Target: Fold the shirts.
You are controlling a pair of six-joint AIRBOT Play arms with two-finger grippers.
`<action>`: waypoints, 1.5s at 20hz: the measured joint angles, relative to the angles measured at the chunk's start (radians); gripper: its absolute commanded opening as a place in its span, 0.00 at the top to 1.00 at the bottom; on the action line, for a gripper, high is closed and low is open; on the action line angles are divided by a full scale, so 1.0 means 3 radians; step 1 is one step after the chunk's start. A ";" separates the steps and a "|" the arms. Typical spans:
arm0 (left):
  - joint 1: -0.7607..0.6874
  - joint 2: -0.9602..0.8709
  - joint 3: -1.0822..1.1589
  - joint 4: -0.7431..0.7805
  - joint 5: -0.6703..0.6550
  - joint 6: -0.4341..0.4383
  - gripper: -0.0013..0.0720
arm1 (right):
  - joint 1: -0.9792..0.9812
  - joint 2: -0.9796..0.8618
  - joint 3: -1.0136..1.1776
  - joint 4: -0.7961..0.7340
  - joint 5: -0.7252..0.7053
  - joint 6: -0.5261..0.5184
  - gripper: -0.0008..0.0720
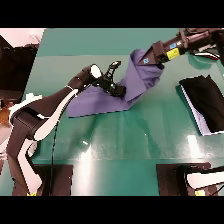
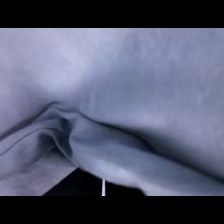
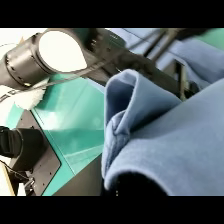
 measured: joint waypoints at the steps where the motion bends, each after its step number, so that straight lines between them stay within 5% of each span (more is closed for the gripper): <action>1: 0.0041 -0.0010 0.0025 0.0020 -0.0046 -0.0009 0.95 | 0.0057 -0.0055 0.0076 -0.0008 -0.0001 0.0018 0.97; 13: 0.1066 0.0813 0.0131 0.0825 -0.1270 0.0169 0.95 | 0.0690 -0.0463 0.0291 -0.0397 -0.0352 0.0112 0.97; 17: 0.1475 0.1179 0.0134 0.0893 -0.1517 0.0215 0.95 | 0.1041 -0.0771 0.0326 -0.0305 -0.0656 -0.0093 0.94; 19: 0.1624 0.1308 0.0132 0.0910 -0.1575 0.0216 0.95 | 0.1237 -0.0942 0.0331 -0.0189 -0.0998 -0.0284 0.49; 21: 0.1701 0.1381 0.0132 0.0907 -0.1614 0.0216 0.95 | 0.1452 -0.1134 0.0343 0.0003 -0.1390 -0.0535 0.45; 23: 0.1751 0.1424 0.0132 0.0900 -0.1635 0.0215 0.95 | 0.1659 -0.1314 0.0401 0.0281 -0.1712 -0.0868 0.20; 26: 0.1779 0.1452 0.0132 0.0891 -0.1667 0.0214 0.95 | 0.1789 -0.1362 0.0393 0.0415 -0.1895 -0.1209 0.20; 30: 0.1793 0.1461 0.0132 0.0891 -0.1713 0.0214 0.95 | 0.1522 -0.1021 -0.0038 0.0229 -0.1798 -0.1225 0.20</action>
